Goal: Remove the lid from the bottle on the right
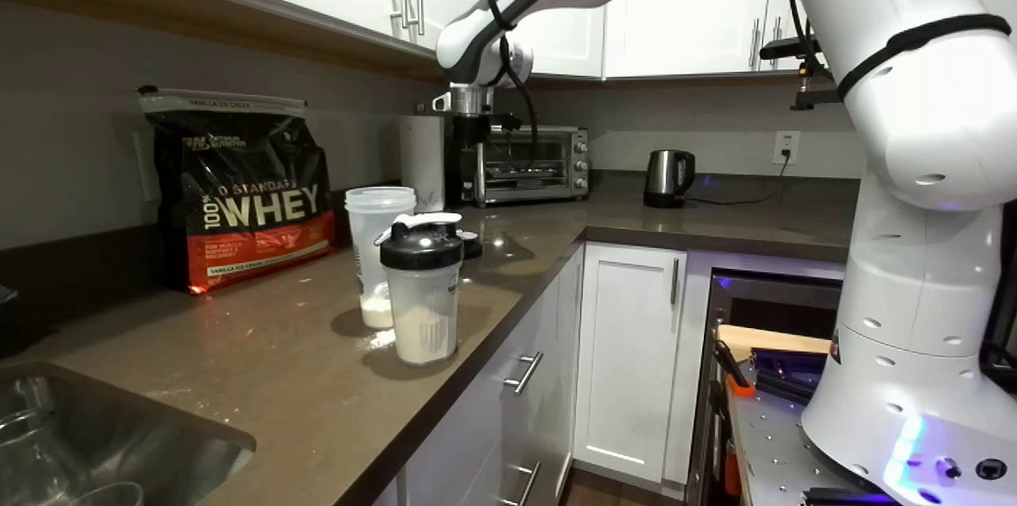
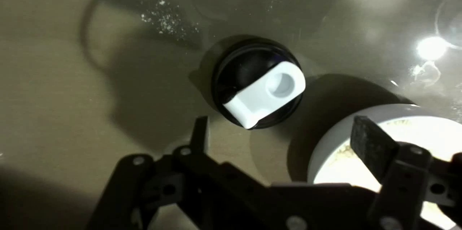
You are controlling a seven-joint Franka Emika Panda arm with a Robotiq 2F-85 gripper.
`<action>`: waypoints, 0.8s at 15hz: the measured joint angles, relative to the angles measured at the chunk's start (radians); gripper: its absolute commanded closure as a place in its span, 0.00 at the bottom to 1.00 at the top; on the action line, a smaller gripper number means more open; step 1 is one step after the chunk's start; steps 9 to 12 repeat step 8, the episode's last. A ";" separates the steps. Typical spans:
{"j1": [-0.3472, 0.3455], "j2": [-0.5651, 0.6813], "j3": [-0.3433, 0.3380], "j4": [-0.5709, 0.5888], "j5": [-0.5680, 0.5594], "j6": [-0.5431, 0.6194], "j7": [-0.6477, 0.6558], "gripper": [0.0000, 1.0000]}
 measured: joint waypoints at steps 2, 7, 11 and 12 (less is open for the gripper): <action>0.000 -0.055 0.001 -0.036 0.000 -0.021 -0.001 0.00; 0.001 -0.200 0.001 -0.162 0.000 -0.066 -0.005 0.00; 0.001 -0.228 0.001 -0.189 0.000 -0.072 -0.006 0.00; 0.001 -0.228 0.001 -0.189 0.000 -0.072 -0.006 0.00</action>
